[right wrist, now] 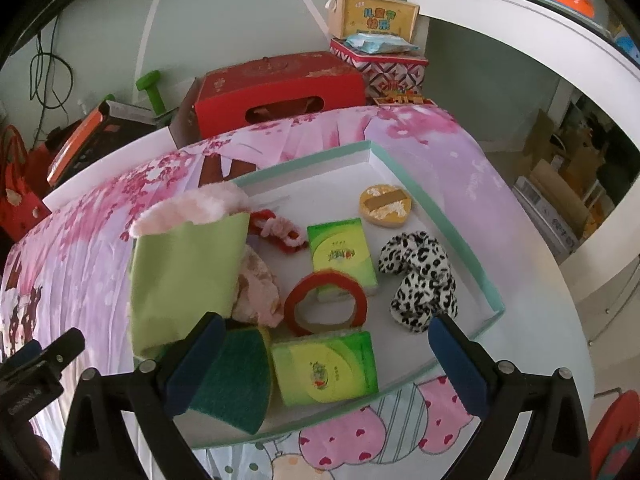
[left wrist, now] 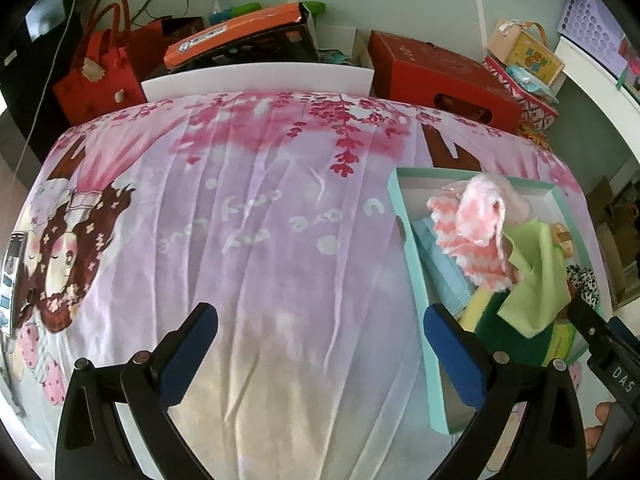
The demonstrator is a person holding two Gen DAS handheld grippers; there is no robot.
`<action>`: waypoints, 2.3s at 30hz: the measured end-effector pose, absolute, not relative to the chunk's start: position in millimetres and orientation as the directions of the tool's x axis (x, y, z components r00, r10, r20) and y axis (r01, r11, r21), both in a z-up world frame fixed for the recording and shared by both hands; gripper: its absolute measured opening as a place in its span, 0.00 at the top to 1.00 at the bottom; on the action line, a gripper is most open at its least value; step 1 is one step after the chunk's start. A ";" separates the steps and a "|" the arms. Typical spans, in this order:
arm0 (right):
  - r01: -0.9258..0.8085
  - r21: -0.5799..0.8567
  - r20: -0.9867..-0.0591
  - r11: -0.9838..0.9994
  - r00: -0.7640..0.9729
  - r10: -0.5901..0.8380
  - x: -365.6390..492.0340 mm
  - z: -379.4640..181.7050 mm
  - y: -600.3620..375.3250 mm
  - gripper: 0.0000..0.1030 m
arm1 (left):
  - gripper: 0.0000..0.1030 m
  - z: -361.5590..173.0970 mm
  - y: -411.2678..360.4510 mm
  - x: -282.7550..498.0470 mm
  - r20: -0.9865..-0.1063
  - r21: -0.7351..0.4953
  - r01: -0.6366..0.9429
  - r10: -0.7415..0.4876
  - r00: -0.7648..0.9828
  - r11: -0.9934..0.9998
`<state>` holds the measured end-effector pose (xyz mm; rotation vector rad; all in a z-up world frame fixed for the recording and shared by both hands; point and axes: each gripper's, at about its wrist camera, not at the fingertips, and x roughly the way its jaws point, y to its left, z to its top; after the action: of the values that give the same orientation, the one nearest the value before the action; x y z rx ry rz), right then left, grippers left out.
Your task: Organize soft objects
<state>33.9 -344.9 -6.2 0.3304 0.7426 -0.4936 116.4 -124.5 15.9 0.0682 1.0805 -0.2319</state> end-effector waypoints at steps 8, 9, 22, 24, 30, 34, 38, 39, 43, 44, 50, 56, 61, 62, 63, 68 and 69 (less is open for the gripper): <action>0.514 0.086 -0.713 0.853 0.630 -0.308 31.7 -5.2 -325.5 0.00 | 0.01 18.3 -109.0 101.0 -0.869 0.079 0.147 -0.004 0.496 0.986; 0.508 0.082 -0.711 0.857 0.633 -0.307 31.1 -5.0 -321.9 0.00 | 0.01 17.3 -105.8 98.1 -0.865 0.099 0.136 0.018 0.502 0.986; 0.416 0.026 -0.737 0.909 0.622 -0.264 16.2 -25.8 -274.7 0.00 | 0.01 1.6 -68.2 67.3 -0.874 0.182 0.085 0.122 0.471 0.980; 0.397 0.035 -0.741 0.917 0.625 -0.243 13.4 -29.5 -268.1 0.00 | 0.01 -1.4 -64.6 61.2 -0.872 0.213 0.088 0.148 0.467 0.973; 0.362 0.024 -0.765 0.932 0.607 -0.217 11.0 -42.9 -248.6 0.00 | 0.01 -10.9 -56.6 51.2 -0.888 0.227 0.105 0.162 0.431 0.968; 0.330 0.011 -0.769 0.944 0.606 -0.203 8.5 -46.7 -234.8 0.00 | 0.01 -15.7 -55.2 47.5 -0.897 0.228 0.110 0.165 0.410 0.967; 0.325 0.000 -0.760 0.946 0.614 -0.211 5.3 -44.5 -229.5 0.00 | 0.01 -17.1 -54.5 43.9 -0.901 0.224 0.115 0.160 0.404 0.968; 0.323 0.001 -0.761 0.946 0.614 -0.208 5.6 -44.8 -230.1 0.00 | 0.01 -17.0 -54.6 42.8 -0.901 0.222 0.116 0.158 0.404 0.968; 0.318 0.000 -0.766 0.948 0.610 -0.204 4.8 -44.8 -227.2 0.00 | 0.01 -16.3 -54.0 38.0 -0.903 0.215 0.122 0.150 0.402 0.969; 0.317 0.000 -0.764 0.949 0.612 -0.204 4.1 -44.4 -226.6 0.00 | 0.01 -16.1 -53.4 37.1 -0.903 0.213 0.122 0.148 0.403 0.969; 0.305 -0.008 -0.757 0.952 0.620 -0.205 -1.3 -42.0 -218.6 0.00 | 0.01 -16.6 -50.0 31.2 -0.906 0.209 0.118 0.147 0.397 0.971; 0.294 -0.020 -0.754 0.956 0.623 -0.207 -4.2 -40.5 -210.6 0.00 | 0.01 -17.1 -43.6 28.3 -0.905 0.199 0.092 0.147 0.399 0.976; 0.294 -0.031 -0.745 0.955 0.631 -0.218 -5.9 -38.7 -206.6 0.00 | 0.01 -17.8 -36.2 28.2 -0.907 0.172 0.059 0.134 0.399 0.983; 0.293 -0.030 -0.744 0.956 0.632 -0.217 -5.9 -38.7 -206.2 0.00 | 0.01 -17.8 -35.8 28.0 -0.906 0.171 0.056 0.135 0.401 0.984; 0.290 -0.030 -0.743 0.957 0.633 -0.215 -5.8 -38.6 -205.7 0.00 | 0.01 -18.0 -35.4 27.9 -0.905 0.174 0.052 0.138 0.402 0.983; 0.284 -0.037 -0.729 0.958 0.649 -0.220 -8.1 -36.0 -201.7 0.00 | 0.01 -19.4 -36.7 26.4 -0.900 0.185 0.050 0.148 0.409 0.982; 0.282 -0.037 -0.725 0.959 0.652 -0.219 -8.5 -35.5 -201.1 0.00 | 0.01 -19.2 -37.0 25.7 -0.899 0.183 0.049 0.147 0.412 0.982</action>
<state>-8.5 -201.1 -35.5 0.0814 0.8120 -0.2846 25.7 -37.0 -19.2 0.1919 1.1461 0.0619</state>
